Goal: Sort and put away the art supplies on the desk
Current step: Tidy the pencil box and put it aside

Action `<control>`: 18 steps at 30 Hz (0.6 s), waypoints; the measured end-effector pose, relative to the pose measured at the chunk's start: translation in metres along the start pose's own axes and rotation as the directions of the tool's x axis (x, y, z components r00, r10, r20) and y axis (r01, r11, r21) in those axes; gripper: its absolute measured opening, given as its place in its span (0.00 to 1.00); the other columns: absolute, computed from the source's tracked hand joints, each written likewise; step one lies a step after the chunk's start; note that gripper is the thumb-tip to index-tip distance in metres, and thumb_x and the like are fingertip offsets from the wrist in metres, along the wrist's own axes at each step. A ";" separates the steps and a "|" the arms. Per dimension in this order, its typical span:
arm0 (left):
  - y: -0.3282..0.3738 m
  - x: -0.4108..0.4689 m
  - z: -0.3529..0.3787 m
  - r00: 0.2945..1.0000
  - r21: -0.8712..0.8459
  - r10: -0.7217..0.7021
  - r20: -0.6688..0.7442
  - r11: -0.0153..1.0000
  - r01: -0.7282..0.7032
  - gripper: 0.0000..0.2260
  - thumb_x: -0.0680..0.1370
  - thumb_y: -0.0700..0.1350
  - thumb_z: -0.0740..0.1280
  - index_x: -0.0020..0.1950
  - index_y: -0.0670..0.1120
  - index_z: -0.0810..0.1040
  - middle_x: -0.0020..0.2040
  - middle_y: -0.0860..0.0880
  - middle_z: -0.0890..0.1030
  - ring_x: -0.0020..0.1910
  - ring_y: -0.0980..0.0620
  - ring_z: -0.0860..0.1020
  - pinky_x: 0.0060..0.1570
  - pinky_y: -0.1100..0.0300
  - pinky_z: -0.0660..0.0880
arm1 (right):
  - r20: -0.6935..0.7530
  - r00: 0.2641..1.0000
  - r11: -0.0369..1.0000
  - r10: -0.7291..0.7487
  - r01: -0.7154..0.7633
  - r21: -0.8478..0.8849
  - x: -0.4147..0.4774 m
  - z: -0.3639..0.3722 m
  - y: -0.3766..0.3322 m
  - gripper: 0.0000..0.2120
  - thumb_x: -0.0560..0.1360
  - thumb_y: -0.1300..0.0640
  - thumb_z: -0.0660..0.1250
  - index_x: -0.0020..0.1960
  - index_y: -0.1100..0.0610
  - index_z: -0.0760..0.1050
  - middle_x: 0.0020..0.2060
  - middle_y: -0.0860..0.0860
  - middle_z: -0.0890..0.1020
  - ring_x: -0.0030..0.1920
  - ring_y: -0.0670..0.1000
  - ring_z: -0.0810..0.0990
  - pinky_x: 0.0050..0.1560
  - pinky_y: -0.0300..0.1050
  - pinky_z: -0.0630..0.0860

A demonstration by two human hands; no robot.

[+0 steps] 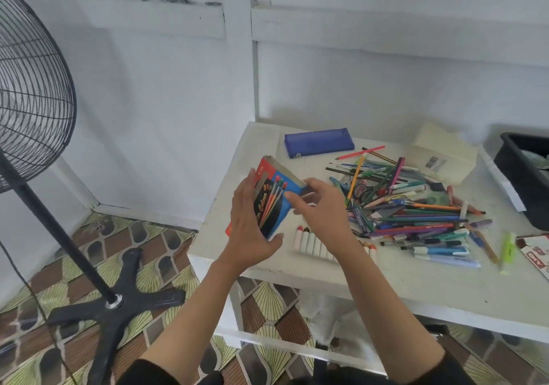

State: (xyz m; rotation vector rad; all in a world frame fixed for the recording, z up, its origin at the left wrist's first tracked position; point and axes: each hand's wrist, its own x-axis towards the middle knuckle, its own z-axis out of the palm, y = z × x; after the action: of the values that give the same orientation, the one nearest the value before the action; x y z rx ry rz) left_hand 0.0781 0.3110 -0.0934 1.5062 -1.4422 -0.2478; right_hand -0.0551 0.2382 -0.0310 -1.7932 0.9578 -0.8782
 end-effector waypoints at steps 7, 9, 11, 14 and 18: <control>0.004 0.022 -0.006 0.976 -0.120 -0.189 0.106 0.972 0.201 0.47 0.61 0.53 0.80 0.73 0.64 0.55 0.63 0.62 0.69 0.63 0.58 0.72 0.59 0.48 0.76 | 0.073 0.977 0.926 0.199 -0.212 0.312 -0.010 -0.006 0.015 0.05 0.74 0.61 0.70 0.49 0.60 0.78 0.41 0.55 0.81 0.41 0.49 0.83 0.41 0.44 0.81; 0.005 0.026 -0.008 0.982 -0.063 -0.137 0.133 0.987 0.146 0.48 0.60 0.54 0.79 0.73 0.65 0.55 0.62 0.63 0.68 0.62 0.58 0.73 0.61 0.47 0.74 | 0.124 0.962 0.912 0.243 -0.271 0.308 -0.013 -0.011 0.023 0.07 0.74 0.61 0.70 0.51 0.61 0.79 0.45 0.59 0.82 0.43 0.51 0.82 0.43 0.44 0.81; 0.012 0.028 -0.003 0.987 0.075 -0.097 0.127 0.993 0.088 0.49 0.60 0.58 0.76 0.74 0.64 0.51 0.60 0.59 0.69 0.61 0.58 0.70 0.64 0.48 0.65 | 0.134 0.945 0.887 0.298 -0.326 0.327 -0.015 -0.012 0.029 0.10 0.74 0.60 0.70 0.53 0.64 0.78 0.48 0.62 0.82 0.44 0.53 0.82 0.45 0.46 0.80; 0.016 0.027 0.008 0.992 0.234 -0.064 0.112 0.972 0.036 0.49 0.60 0.59 0.72 0.75 0.62 0.48 0.60 0.55 0.70 0.60 0.56 0.69 0.62 0.49 0.61 | 0.123 0.930 0.809 0.347 -0.363 0.463 -0.020 -0.012 0.032 0.10 0.75 0.63 0.68 0.54 0.67 0.77 0.47 0.63 0.82 0.41 0.52 0.83 0.43 0.44 0.81; 0.007 0.027 0.010 0.970 0.098 -0.063 0.235 0.994 0.041 0.46 0.61 0.57 0.75 0.74 0.63 0.54 0.58 0.57 0.71 0.58 0.59 0.72 0.63 0.49 0.65 | 0.190 0.912 0.806 0.362 -0.409 0.427 -0.027 -0.016 0.041 0.09 0.75 0.61 0.68 0.54 0.64 0.78 0.48 0.60 0.82 0.44 0.51 0.82 0.49 0.47 0.80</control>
State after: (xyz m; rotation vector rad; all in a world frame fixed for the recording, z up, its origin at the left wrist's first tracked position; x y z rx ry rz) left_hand 0.0735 0.2843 -0.0800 1.6342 -1.6224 -0.4103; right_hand -0.0910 0.2433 -0.0677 -1.1669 0.9149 -0.6735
